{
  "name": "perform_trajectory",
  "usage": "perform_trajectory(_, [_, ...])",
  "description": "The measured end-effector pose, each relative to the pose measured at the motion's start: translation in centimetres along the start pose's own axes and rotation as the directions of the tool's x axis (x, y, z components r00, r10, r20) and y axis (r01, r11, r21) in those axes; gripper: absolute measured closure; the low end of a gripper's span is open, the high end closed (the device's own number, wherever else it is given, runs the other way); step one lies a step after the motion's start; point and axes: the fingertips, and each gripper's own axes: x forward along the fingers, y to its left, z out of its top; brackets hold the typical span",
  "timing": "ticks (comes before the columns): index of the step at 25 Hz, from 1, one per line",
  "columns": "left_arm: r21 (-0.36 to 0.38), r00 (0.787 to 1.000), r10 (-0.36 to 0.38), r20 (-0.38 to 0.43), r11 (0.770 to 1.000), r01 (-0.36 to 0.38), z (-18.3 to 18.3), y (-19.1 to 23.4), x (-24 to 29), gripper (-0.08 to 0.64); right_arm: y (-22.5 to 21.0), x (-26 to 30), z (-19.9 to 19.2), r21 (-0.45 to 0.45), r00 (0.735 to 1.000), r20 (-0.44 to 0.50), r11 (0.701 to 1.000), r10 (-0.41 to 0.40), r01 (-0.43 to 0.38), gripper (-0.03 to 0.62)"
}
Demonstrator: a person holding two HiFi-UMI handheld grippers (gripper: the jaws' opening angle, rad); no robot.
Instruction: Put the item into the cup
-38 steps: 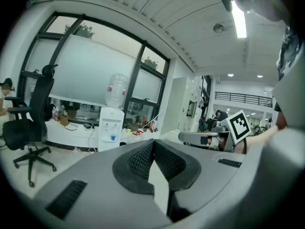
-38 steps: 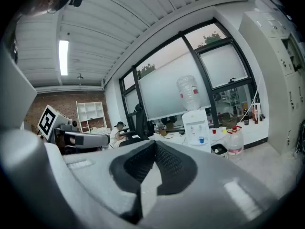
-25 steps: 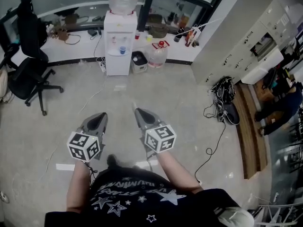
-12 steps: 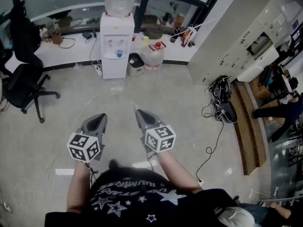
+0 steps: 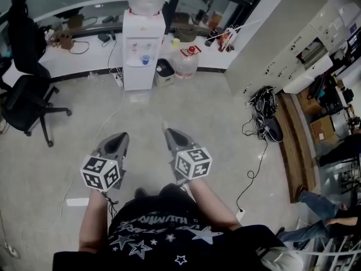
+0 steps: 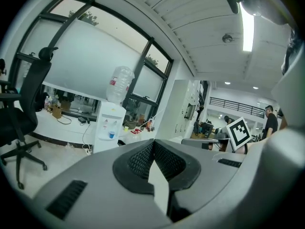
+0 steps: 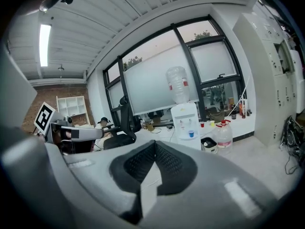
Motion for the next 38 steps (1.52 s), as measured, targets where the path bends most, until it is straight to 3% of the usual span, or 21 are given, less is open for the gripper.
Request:
perform_trajectory(12, [-0.035, 0.999, -0.006, -0.049, 0.999, 0.004, -1.8, 2.0, 5.8, 0.552, -5.4, 3.3, -1.4, 0.036, 1.0, -0.019, 0.999, -0.019, 0.02, 0.591])
perform_trajectory(24, [-0.049, 0.992, 0.091, -0.082, 0.994, -0.096, 2.8, 6.5, 17.7, 0.552, -16.3, 12.9, 4.8, 0.069, 0.999, -0.017, 0.996, 0.049, -0.047, 0.592])
perform_trajectory(30, [-0.04, 0.988, 0.12, -0.096, 0.991, -0.125, 4.0, 7.1, 23.1, 0.552, -20.2, 15.2, 6.0, 0.064, 0.995, -0.047, 0.994, 0.093, -0.09, 0.591])
perform_trajectory(35, [0.024, 0.98, 0.169, -0.101, 0.986, -0.168, 5.1, 7.6, 27.3, 0.552, -23.6, 16.8, 6.9, 0.081, 0.992, -0.052, 0.99, 0.118, -0.114, 0.592])
perform_trajectory(38, [0.02, 0.979, 0.178, -0.097, 0.984, -0.176, 6.3, 7.5, 28.7, 0.552, -25.1, 17.9, 8.1, 0.108, 0.99, -0.036, 0.985, 0.139, -0.135, 0.592])
